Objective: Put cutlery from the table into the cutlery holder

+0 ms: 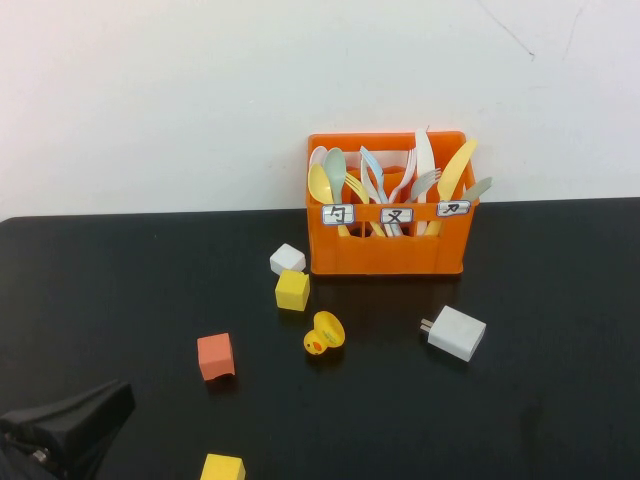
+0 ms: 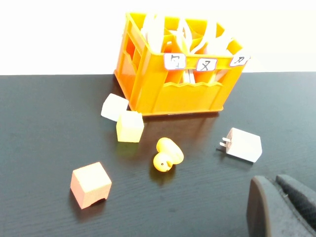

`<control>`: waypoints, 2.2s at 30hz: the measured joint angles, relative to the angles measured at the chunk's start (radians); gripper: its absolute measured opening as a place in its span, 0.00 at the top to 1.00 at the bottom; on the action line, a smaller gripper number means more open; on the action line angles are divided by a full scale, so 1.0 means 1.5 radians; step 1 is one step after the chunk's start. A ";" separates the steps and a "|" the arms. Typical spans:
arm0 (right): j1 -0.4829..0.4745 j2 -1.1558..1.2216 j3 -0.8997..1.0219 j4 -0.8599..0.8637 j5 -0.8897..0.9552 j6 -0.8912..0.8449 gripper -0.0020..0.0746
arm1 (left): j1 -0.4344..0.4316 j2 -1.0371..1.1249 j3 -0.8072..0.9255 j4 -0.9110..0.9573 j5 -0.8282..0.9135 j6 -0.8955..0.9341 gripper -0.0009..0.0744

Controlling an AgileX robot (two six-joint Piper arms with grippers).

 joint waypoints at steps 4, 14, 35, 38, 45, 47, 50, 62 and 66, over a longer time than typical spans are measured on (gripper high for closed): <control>0.000 -0.082 0.048 -0.048 0.007 0.078 0.98 | 0.000 0.000 0.000 0.002 -0.003 0.000 0.99; 0.000 -0.214 0.142 -0.054 0.020 0.139 0.98 | 0.000 0.000 0.000 0.002 -0.003 0.000 0.99; 0.000 -0.216 0.161 -0.052 0.049 0.147 0.98 | 0.000 0.000 0.000 0.002 0.000 0.000 0.99; 0.000 -0.216 0.161 -0.051 0.049 0.147 0.98 | 0.000 0.000 0.000 0.002 0.000 0.000 0.99; 0.000 -0.217 0.161 -0.051 0.051 0.147 0.98 | 0.015 -0.028 0.000 0.002 0.010 0.000 0.99; 0.000 -0.217 0.161 -0.051 0.051 0.147 0.98 | 0.046 -0.063 0.000 -0.016 0.019 0.003 0.99; 0.000 -0.217 0.161 -0.051 0.051 0.147 0.98 | 0.109 -0.124 0.005 -0.063 0.022 0.076 0.99; 0.000 -0.217 0.161 -0.051 0.051 0.147 0.98 | 0.311 -0.290 0.141 -0.329 0.018 0.416 0.99; 0.000 -0.217 0.161 -0.051 0.051 0.147 0.98 | 0.329 -0.339 0.201 -0.326 0.024 0.412 0.99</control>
